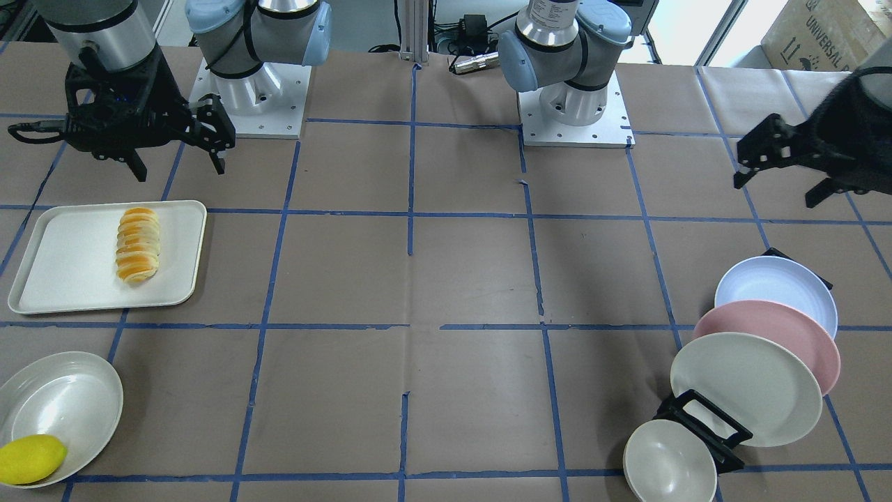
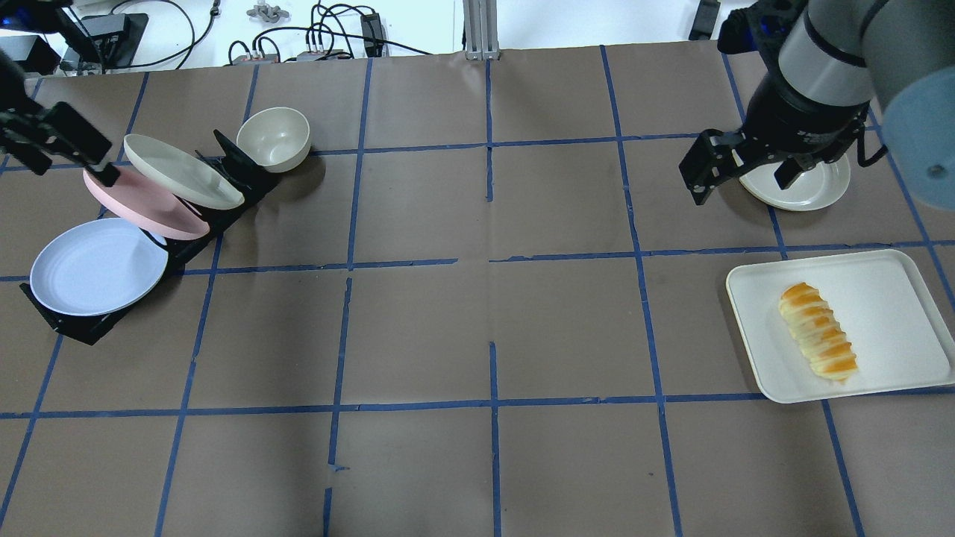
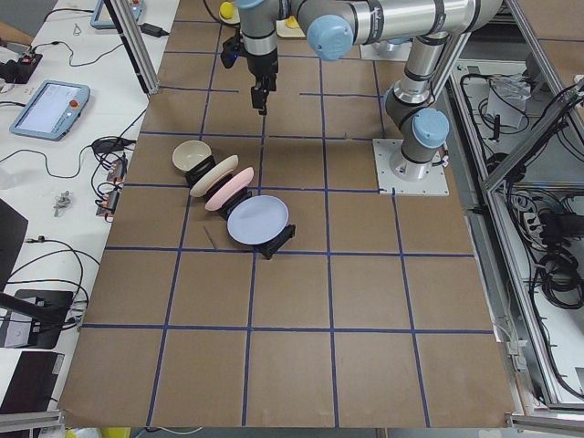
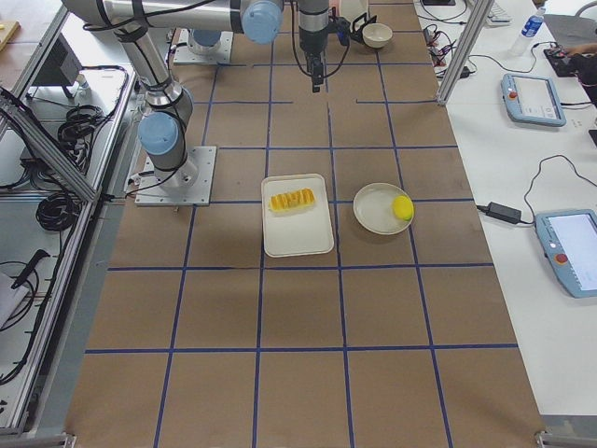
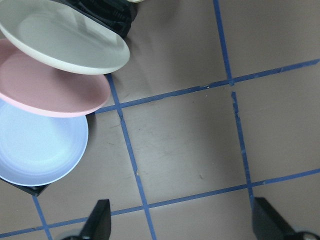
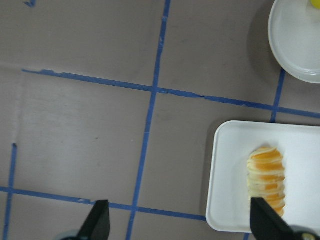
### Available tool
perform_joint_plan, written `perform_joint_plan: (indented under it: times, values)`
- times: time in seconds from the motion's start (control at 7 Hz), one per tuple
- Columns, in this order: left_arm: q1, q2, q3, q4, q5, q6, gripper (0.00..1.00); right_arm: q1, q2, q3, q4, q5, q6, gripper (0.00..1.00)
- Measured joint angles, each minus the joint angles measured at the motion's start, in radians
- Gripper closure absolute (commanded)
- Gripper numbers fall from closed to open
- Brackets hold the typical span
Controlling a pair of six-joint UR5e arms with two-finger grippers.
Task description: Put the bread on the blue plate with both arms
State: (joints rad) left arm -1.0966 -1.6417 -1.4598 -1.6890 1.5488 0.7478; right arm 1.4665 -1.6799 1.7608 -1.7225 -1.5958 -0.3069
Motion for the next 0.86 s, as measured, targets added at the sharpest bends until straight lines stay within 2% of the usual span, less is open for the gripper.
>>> perform_joint_plan:
  times: [0.29,0.43,0.57,0.86]
  values:
    - [0.190,-0.078,0.017,0.016,-0.040,0.230,0.00,-0.157,-0.035,0.184,-0.176,-0.021,-0.238,0.01]
    - [0.253,-0.150,0.036,0.045,-0.045,0.311,0.00,-0.263,-0.038,0.289,-0.275,0.020,-0.352,0.01]
    - [0.289,-0.258,0.072,0.068,-0.047,0.354,0.00,-0.360,-0.031,0.386,-0.375,0.078,-0.444,0.01]
    - [0.301,-0.475,0.180,0.095,-0.044,0.370,0.01,-0.452,0.037,0.478,-0.526,0.119,-0.536,0.01]
